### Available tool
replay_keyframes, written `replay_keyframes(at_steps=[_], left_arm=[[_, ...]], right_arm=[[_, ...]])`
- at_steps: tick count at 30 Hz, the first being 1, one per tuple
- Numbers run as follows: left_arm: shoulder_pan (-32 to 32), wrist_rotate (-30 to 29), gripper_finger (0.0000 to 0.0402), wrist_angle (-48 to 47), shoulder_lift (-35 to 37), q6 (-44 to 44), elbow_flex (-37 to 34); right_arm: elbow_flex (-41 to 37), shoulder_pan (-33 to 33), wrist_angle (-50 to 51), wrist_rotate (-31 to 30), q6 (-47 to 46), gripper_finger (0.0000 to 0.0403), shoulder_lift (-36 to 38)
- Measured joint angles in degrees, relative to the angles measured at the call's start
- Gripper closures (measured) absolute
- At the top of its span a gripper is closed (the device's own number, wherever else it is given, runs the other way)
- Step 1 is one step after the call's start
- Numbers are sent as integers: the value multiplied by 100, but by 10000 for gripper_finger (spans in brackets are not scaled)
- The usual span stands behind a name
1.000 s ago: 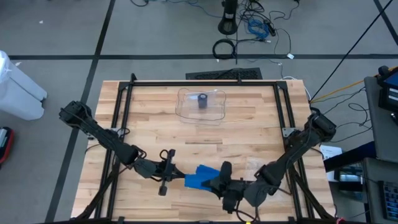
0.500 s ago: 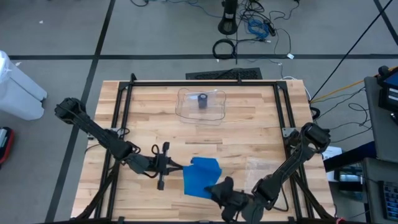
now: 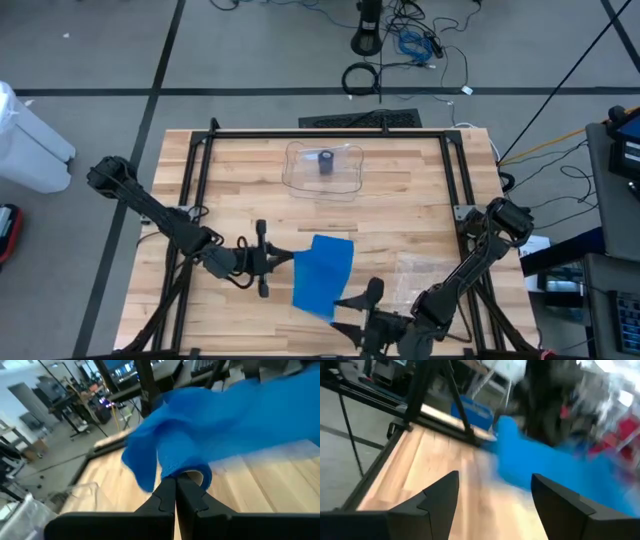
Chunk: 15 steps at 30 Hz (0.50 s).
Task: Roll bandage
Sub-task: Roll the blue bandage
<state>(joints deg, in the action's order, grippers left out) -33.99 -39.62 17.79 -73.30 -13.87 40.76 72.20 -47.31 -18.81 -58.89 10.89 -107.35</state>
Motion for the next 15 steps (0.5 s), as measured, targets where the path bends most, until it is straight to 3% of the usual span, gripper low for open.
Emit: replay_keyframes(at_steps=[5, 11, 15], left_arm=[[-109, -45, 402, 12, 9, -549, 297], [-177, -37, 402, -105, 9, -1670, 386], [-117, -28, 402, -435, 9, -1709, 386]], right_arm=[[-2, 217, 831, -416, -1869, 168, 15], [-2, 312, 887, -449, -2228, 168, 91], [-2, 211, 980, -754, -2219, 170, 297]])
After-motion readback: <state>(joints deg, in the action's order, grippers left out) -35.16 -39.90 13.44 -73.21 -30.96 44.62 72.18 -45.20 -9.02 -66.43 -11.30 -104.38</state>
